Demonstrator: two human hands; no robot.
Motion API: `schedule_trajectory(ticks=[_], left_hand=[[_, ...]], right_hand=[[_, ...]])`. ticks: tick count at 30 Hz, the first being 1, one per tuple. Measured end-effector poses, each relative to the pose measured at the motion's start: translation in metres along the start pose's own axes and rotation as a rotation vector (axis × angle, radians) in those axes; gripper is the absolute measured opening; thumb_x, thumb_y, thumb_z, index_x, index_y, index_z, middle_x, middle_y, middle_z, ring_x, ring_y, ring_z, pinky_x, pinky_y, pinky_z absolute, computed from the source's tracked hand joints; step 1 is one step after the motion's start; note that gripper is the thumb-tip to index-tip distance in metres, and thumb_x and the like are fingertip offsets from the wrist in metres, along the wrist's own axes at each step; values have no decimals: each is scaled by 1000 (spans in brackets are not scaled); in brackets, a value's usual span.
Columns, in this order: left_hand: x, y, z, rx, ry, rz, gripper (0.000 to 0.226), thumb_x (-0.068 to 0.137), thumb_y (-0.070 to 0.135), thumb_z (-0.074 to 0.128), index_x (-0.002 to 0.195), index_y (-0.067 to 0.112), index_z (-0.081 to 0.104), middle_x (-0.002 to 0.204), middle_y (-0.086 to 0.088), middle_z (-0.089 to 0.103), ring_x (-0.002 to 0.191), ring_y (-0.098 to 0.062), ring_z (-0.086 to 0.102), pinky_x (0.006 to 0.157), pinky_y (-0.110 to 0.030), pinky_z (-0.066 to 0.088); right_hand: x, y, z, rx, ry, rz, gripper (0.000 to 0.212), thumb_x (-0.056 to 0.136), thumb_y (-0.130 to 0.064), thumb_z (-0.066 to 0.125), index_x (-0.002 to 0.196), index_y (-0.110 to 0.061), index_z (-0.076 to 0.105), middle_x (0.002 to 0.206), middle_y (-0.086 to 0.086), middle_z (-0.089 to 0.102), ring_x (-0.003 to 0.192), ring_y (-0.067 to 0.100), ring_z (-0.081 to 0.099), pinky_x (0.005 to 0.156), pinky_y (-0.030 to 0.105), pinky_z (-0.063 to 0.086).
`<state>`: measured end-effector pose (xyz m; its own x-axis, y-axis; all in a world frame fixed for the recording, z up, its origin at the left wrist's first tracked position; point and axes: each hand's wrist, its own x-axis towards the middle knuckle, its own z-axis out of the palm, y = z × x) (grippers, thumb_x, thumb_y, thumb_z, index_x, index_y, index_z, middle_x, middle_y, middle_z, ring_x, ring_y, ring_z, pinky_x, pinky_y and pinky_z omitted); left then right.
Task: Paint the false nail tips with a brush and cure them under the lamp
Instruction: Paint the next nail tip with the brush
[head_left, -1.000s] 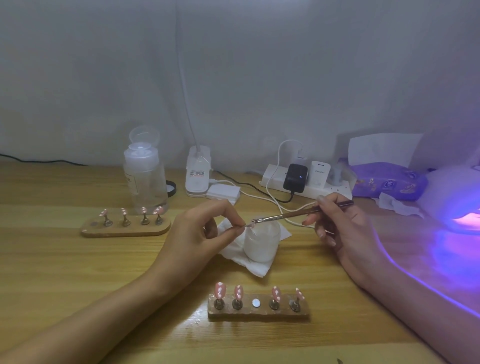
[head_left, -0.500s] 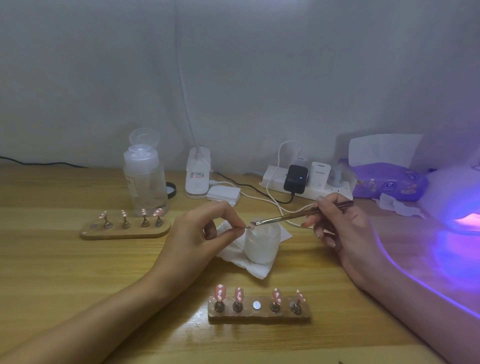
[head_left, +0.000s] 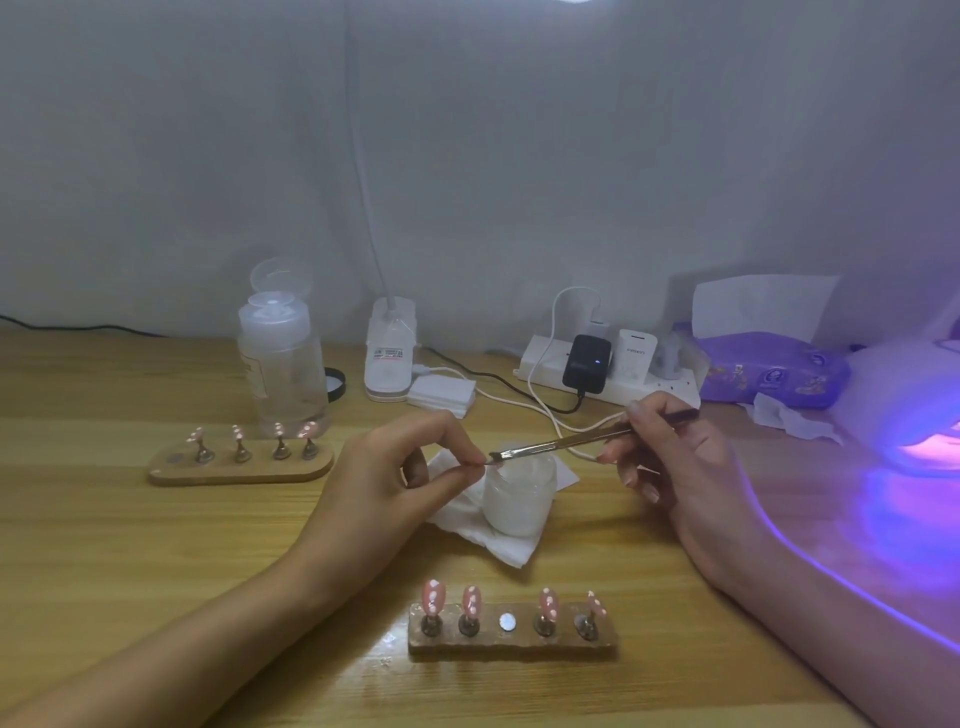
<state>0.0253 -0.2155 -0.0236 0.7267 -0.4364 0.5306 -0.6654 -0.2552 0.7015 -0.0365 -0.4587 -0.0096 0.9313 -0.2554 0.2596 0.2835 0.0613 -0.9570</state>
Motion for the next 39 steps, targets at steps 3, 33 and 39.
schedule_trajectory(ticks=[3, 33, 39], left_hand=[[0, 1, 0, 1, -2, 0, 12, 82, 17, 77, 81, 28, 71, 73, 21, 62, 55, -7, 45, 55, -8, 36], [-2, 0, -1, -34, -18, -56, 8, 81, 28, 77, 78, 31, 70, 54, 18, 52, 49, -6, 40, 50, -14, 31], [-2, 3, 0, -60, -32, -69, 7, 79, 30, 78, 78, 29, 71, 72, 22, 67, 48, -4, 43, 50, -11, 34]], right_hand=[[1, 0, -2, 9, 53, 6, 15, 80, -36, 65, 73, -23, 63, 66, 10, 70, 46, 9, 51, 41, 16, 35], [1, 1, 0, 14, 8, 15, 18, 83, -35, 62, 67, -28, 65, 68, 11, 70, 45, 11, 51, 42, 16, 37], [0, -2, 1, 42, 5, 17, 19, 84, -33, 60, 66, -28, 66, 67, 9, 70, 44, 12, 51, 42, 17, 38]])
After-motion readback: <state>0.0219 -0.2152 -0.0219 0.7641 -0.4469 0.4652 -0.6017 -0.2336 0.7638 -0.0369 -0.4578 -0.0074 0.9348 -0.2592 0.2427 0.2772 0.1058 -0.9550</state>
